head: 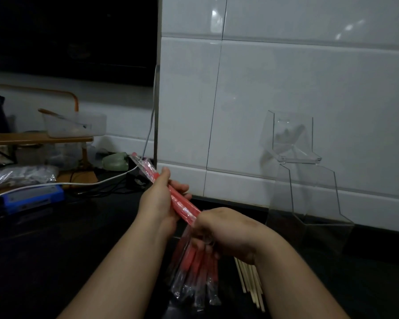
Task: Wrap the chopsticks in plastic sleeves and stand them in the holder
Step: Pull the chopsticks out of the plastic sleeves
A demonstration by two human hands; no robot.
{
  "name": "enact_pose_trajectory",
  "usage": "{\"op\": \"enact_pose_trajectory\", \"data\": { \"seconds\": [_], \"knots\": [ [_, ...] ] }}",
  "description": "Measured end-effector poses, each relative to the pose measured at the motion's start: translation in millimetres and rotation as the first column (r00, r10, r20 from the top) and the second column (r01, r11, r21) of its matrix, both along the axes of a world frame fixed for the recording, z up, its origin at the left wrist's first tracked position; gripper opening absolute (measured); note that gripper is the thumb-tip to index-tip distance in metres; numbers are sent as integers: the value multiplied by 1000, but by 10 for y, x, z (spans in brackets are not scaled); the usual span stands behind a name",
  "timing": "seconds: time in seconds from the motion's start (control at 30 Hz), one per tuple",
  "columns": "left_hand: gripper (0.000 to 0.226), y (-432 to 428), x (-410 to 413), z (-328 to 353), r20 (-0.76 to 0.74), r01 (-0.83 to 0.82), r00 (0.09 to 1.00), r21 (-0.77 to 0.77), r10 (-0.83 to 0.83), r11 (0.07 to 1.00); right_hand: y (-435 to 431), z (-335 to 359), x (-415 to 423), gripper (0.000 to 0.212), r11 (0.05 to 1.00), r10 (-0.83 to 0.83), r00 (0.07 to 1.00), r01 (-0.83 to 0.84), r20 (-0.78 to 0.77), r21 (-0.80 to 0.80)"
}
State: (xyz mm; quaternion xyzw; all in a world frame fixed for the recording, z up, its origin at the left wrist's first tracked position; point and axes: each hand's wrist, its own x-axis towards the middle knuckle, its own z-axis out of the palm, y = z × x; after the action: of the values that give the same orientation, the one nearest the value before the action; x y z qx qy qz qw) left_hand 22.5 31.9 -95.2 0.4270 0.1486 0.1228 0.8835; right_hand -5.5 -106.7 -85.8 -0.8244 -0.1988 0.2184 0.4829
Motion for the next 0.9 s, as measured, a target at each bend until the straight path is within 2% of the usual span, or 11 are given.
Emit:
{"op": "enact_pose_trajectory", "data": {
  "seconds": [0.13,0.2,0.3,0.37,0.43,0.5,0.57,0.63,0.7,0.77,0.9],
  "knots": [
    [33,29,-38,18,43,184,982,25,-184,983,-6,-14,58,14,987,-141,989,137,43,88],
    [23,7,-45,9,66,223,972,22,-224,975,-16,-33,89,16,976,-208,976,203,69,76],
    [12,-32,-28,-16,101,133,985,90,-142,987,-35,-47,99,13,983,-182,978,185,99,-21],
    [13,-22,-16,-30,95,60,992,176,-77,983,-39,-50,93,14,993,-116,992,117,53,-27],
    [13,5,-5,-62,74,4,997,287,-26,958,-40,-43,94,30,995,-99,995,98,5,30],
    [14,48,0,-98,44,-59,998,489,43,870,-63,-37,142,43,969,-215,976,216,-20,123],
    [15,83,-24,-106,-6,-48,997,720,76,692,-106,-79,238,38,933,-352,931,342,95,111],
    [18,108,-55,-99,-79,29,994,862,77,506,-144,-136,334,30,913,-355,876,400,328,-79],
    [19,104,-85,-93,-147,116,987,932,64,342,-131,-178,344,27,884,-289,874,401,392,-242],
    [25,75,-104,-92,-192,178,981,948,29,265,-122,-195,326,28,875,-280,897,385,342,-293],
    [49,46,-120,-101,-226,227,974,947,-32,226,-104,-176,281,29,863,-270,915,368,299,-346]
  ]
}}
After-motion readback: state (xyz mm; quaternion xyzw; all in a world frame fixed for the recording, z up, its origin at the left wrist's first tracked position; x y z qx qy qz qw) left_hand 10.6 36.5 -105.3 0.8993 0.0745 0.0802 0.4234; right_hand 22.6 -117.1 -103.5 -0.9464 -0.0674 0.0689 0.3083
